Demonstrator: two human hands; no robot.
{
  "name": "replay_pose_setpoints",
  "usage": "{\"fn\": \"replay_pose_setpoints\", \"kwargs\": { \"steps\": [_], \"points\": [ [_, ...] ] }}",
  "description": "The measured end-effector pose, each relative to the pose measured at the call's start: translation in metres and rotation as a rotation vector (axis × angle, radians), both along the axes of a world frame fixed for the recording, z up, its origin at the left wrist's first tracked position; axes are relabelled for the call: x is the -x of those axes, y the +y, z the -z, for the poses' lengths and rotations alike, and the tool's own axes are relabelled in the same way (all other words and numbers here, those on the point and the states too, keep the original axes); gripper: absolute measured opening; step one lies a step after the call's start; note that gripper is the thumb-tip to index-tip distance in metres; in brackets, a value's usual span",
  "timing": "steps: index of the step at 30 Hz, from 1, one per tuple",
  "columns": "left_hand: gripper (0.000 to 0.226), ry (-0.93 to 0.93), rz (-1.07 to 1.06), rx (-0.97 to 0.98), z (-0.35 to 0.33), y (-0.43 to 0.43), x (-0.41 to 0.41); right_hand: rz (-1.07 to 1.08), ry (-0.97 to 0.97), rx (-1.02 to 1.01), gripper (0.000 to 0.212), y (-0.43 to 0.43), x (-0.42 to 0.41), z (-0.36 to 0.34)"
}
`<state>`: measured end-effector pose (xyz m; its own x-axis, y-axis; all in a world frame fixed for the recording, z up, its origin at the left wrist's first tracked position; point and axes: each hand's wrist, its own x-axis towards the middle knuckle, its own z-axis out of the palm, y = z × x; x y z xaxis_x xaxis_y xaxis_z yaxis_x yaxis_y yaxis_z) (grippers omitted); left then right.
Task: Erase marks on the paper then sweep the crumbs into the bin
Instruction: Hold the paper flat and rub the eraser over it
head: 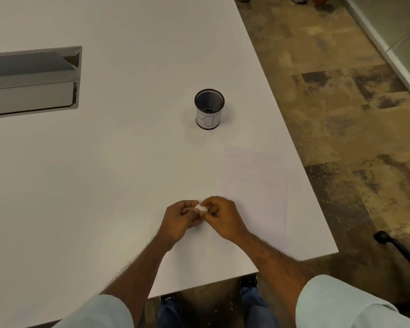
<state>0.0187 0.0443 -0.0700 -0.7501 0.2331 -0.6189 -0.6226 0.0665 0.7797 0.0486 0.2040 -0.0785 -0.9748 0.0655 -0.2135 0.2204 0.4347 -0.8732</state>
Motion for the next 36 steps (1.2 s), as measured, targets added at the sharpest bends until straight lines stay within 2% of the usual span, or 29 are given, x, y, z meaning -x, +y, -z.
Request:
{"fn": "replay_pose_setpoints", "kwargs": {
  "steps": [4, 7, 9, 11, 15, 17, 22, 27, 32, 36],
  "points": [
    [0.022, 0.203, 0.047, 0.153, 0.006, 0.012, 0.002, 0.089, 0.037, -0.001, 0.026, 0.014, 0.004, -0.001],
    [0.018, 0.552, 0.251, 0.385, 0.012, 0.023, 0.011, 0.215, 0.057, -0.03, 0.031, 0.035, 0.014, 0.001],
    [0.029, 0.816, 0.399, 0.504, 0.014, 0.034, 0.022, 0.305, 0.083, -0.068, 0.026, 0.052, 0.023, 0.002],
    [0.049, 0.941, 0.512, 0.61, 0.018, 0.047, 0.035, 0.356, 0.102, -0.099, 0.025, 0.068, 0.032, 0.003],
    [0.082, 0.964, 0.609, 0.758, 0.032, 0.068, 0.055, 0.339, 0.164, -0.164, 0.023, 0.088, 0.046, 0.007],
    [0.089, 0.919, 0.598, 0.791, 0.041, 0.07, 0.057, 0.288, 0.193, -0.2, 0.023, 0.094, 0.053, 0.008],
    [0.075, 1.027, 0.589, 0.84, 0.06, 0.067, 0.048, 0.167, 0.226, -0.253, 0.026, 0.106, 0.061, 0.02],
    [0.046, 1.173, 0.572, 0.82, 0.062, 0.067, 0.049, 0.198, 0.258, -0.209, 0.011, 0.108, 0.06, 0.027],
    [0.038, 1.225, 0.543, 0.857, 0.067, 0.068, 0.048, 0.19, 0.32, -0.231, 0.009, 0.108, 0.055, 0.035],
    [0.042, 1.189, 0.563, 0.886, 0.066, 0.068, 0.046, -0.106, 0.339, -0.279, 0.011, 0.102, 0.051, 0.03]
  ]
}}
